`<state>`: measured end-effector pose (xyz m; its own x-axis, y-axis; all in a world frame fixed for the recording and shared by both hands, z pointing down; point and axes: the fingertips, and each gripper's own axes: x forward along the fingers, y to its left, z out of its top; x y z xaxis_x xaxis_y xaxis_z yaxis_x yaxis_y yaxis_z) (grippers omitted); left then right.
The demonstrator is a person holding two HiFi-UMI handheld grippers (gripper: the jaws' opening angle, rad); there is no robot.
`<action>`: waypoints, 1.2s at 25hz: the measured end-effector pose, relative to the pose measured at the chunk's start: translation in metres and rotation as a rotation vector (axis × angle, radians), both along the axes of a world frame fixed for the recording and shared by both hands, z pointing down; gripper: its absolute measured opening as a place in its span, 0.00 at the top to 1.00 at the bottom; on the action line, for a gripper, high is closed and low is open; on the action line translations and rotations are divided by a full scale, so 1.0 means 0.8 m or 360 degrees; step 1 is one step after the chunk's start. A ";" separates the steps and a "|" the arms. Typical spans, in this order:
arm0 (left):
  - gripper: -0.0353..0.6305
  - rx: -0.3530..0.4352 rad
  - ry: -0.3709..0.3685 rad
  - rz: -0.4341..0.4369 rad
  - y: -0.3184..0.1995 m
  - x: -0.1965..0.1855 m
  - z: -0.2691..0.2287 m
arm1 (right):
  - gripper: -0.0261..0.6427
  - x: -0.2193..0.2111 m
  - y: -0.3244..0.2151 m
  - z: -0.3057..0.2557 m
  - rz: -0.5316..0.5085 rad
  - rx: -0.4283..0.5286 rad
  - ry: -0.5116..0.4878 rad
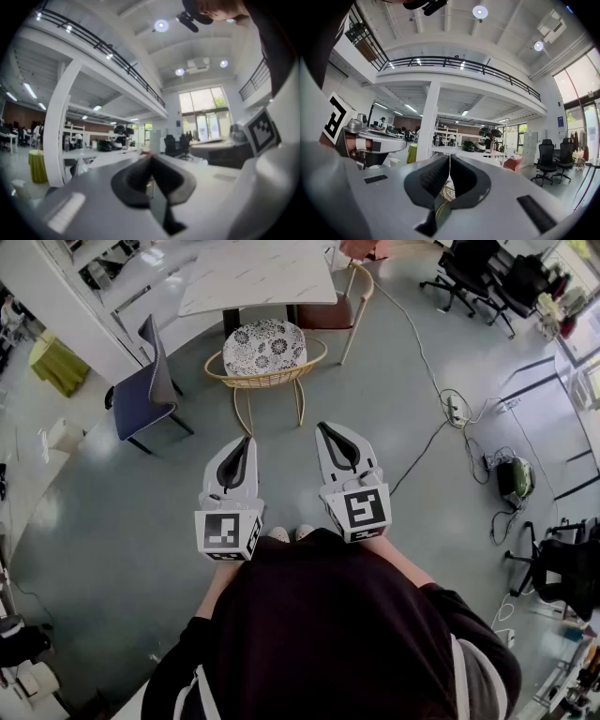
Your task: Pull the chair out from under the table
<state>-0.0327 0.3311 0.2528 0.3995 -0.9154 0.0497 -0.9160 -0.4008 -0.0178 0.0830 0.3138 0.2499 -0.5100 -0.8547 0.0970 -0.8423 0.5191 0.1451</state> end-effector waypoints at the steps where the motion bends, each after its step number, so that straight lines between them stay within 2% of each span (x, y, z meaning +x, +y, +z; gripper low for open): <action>1: 0.94 -0.0006 -0.0001 -0.0002 0.001 0.003 0.003 | 0.93 0.002 0.001 0.001 0.0000 -0.0001 -0.0002; 10: 0.94 -0.0026 0.0021 -0.0037 0.002 0.017 0.019 | 0.93 0.018 -0.002 0.010 -0.0049 -0.0006 -0.0062; 16: 0.94 -0.0039 0.0044 -0.0052 -0.033 0.003 0.031 | 0.93 0.006 -0.039 0.023 -0.0070 -0.0028 -0.0047; 24: 0.94 -0.0025 0.0027 -0.0009 -0.154 -0.038 0.060 | 0.92 -0.024 -0.160 0.042 -0.0004 -0.0003 0.0021; 27: 0.94 -0.0005 0.0002 0.0017 -0.219 -0.058 0.066 | 0.92 -0.043 -0.223 0.047 -0.0009 0.0084 0.0060; 30: 0.94 -0.0043 0.0013 0.0051 -0.269 -0.073 0.076 | 0.92 -0.056 -0.271 0.059 0.0003 0.0070 0.0088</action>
